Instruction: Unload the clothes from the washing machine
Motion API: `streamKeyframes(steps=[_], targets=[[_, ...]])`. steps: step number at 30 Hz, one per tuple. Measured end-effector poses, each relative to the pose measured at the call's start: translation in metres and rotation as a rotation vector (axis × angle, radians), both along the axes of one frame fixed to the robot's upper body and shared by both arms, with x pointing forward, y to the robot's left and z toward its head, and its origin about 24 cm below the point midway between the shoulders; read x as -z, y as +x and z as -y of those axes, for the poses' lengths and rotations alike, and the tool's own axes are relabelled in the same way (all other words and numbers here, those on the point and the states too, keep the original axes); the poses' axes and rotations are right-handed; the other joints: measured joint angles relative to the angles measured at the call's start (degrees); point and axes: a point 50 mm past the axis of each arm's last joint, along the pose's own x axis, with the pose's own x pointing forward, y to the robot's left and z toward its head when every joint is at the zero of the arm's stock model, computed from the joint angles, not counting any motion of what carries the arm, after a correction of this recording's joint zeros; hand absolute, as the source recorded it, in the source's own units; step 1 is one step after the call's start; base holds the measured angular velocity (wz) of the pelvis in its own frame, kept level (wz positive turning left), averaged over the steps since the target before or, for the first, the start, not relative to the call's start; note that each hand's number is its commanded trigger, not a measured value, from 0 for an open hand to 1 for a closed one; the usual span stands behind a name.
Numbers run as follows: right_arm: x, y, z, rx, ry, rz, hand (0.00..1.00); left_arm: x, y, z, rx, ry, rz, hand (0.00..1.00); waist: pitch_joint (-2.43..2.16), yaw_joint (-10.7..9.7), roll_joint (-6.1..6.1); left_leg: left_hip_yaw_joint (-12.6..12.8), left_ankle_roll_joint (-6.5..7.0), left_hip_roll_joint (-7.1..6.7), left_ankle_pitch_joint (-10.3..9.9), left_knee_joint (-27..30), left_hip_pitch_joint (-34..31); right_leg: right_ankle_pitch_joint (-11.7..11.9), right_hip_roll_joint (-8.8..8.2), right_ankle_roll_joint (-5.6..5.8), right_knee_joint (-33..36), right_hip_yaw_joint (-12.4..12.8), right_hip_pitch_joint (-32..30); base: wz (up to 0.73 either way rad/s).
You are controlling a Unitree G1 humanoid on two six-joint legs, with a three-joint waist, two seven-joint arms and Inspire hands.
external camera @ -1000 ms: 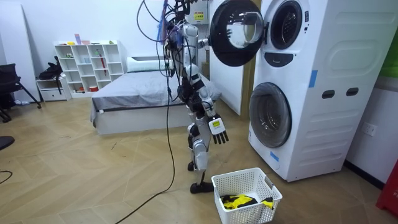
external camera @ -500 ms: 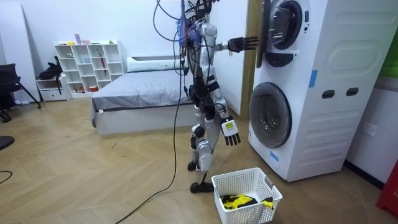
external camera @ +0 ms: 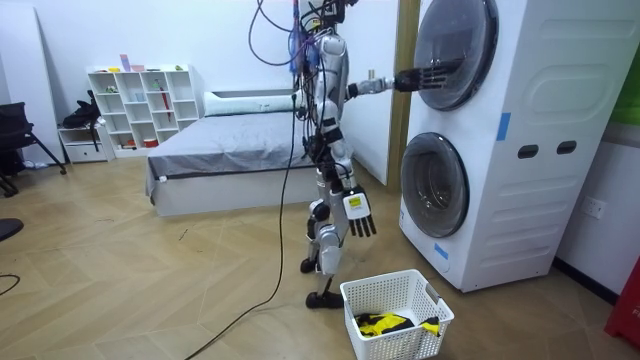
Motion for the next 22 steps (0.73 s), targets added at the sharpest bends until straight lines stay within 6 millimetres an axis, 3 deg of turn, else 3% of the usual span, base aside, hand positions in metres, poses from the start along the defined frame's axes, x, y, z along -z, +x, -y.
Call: streamKeyframes(steps=[1, 2, 4, 5, 7, 9, 10, 11, 13, 15, 19, 22], targets=[[0.000, 0.000, 0.000, 0.000, 0.000, -0.001, 0.00, 0.026, -0.003, -0.003, -0.033, 0.056, -0.084, 0.00, -0.63, -0.1, 0.11, -0.1, -0.38, 0.05, -0.3, 0.0, 0.7, 0.0, 0.11, -0.01, -0.3, 0.0, 0.8, -0.16], [0.000, 0.000, -0.001, 0.002, 0.000, -0.001, 0.00, 0.043, -0.007, -0.005, -0.049, 0.080, -0.146, 0.00, -0.89, -0.1, 0.17, -0.2, -0.44, 0.07, -0.5, -0.1, 1.1, -0.1, 0.16, -0.04, -0.3, 0.0, 1.1, -0.11], [0.001, 0.001, -0.006, 0.003, 0.013, 0.005, 0.00, 0.122, -0.037, -0.022, -0.135, 0.198, -0.464, 0.00, -1.15, -0.2, -0.01, -0.6, -0.89, 0.22, -0.9, -0.8, 2.6, -0.6, 0.50, -0.45, -0.2, -0.1, 1.9, -0.11], [0.002, 0.000, -0.008, 0.003, 0.017, 0.005, 0.00, 0.141, -0.050, -0.028, -0.155, 0.231, -0.545, 0.00, -1.14, -0.1, -0.19, -0.6, -0.94, 0.36, -0.9, -0.7, 2.5, -0.6, 0.62, -0.49, -0.2, -0.1, 1.9, -0.05], [0.003, -0.004, -0.010, 0.017, 0.025, 0.003, 0.00, 0.203, -0.114, -0.051, -0.240, 0.342, -0.863, 0.00, -1.12, 0.2, -1.05, -1.0, -1.18, 0.60, -0.9, -0.6, 2.4, -0.9, 0.74, -0.82, -0.3, -0.5, 1.7, 0.06], [0.003, -0.008, -0.010, 0.042, 0.032, -0.002, 0.00, 0.230, -0.156, -0.066, -0.303, 0.385, -1.037, 0.00, -0.91, 1.7, -2.08, -1.3, -1.30, 0.65, -1.0, -0.6, 2.2, -0.9, 0.82, -0.82, -0.1, -0.7, 1.7, 0.10], [0.004, -0.011, -0.011, 0.047, 0.033, -0.007, 0.00, 0.241, -0.180, -0.075, -0.350, 0.403, -1.132, 0.00, -1.10, 2.4, -2.65, -1.5, -1.35, 0.62, -1.0, -0.7, 2.1, -0.9, 0.84, -0.80, -0.2, -0.8, 1.8, 0.07], [0.004, -0.012, -0.011, 0.048, 0.035, -0.010, 0.00, 0.246, -0.191, -0.078, -0.375, 0.410, -1.175, 0.00, -1.18, 2.8, -2.87, -1.6, -1.38, 0.60, -1.1, -0.7, 2.1, -0.9, 0.82, -0.79, -0.2, -1.1, 1.8, 0.06], [0.006, -0.014, -0.016, 0.045, 0.057, -0.015, 0.00, 0.256, -0.229, -0.094, -0.509, 0.428, -1.292, 0.00, -1.07, 3.8, -3.26, -1.8, -1.48, 0.66, -1.2, -0.9, 2.6, -0.9, 0.85, -0.76, -0.2, -1.9, 2.3, 0.00], [0.007, -0.012, -0.020, 0.043, 0.076, 0.002, 0.00, 0.258, -0.249, -0.103, -0.605, 0.450, -1.338, 0.00, -1.00, 3.8, -3.32, -2.0, -1.61, 0.73, -1.3, -0.9, 2.7, -0.9, 0.92, -0.76, -0.4, -2.2, 2.5, 0.03], [0.010, -0.024, -0.022, 0.127, 0.124, -0.018, 0.00, 0.260, -0.270, -0.111, -0.730, 0.489, -1.391, 0.00, -0.41, 5.2, -2.43, -2.0, -1.93, 0.74, -1.6, -2.5, 4.8, -1.1, 1.22, -0.57, -0.5, -1.9, 3.8, -0.06], [0.010, -0.032, -0.022, 0.198, 0.155, -0.018, 0.00, 0.261, -0.281, -0.109, -0.746, 0.519, -1.427, 0.00, -0.42, 5.1, -1.86, -2.1, -2.04, 0.77, -1.7, -2.8, 5.1, -1.2, 1.29, -0.40, -0.4, -2.2, 4.0, -0.04]])
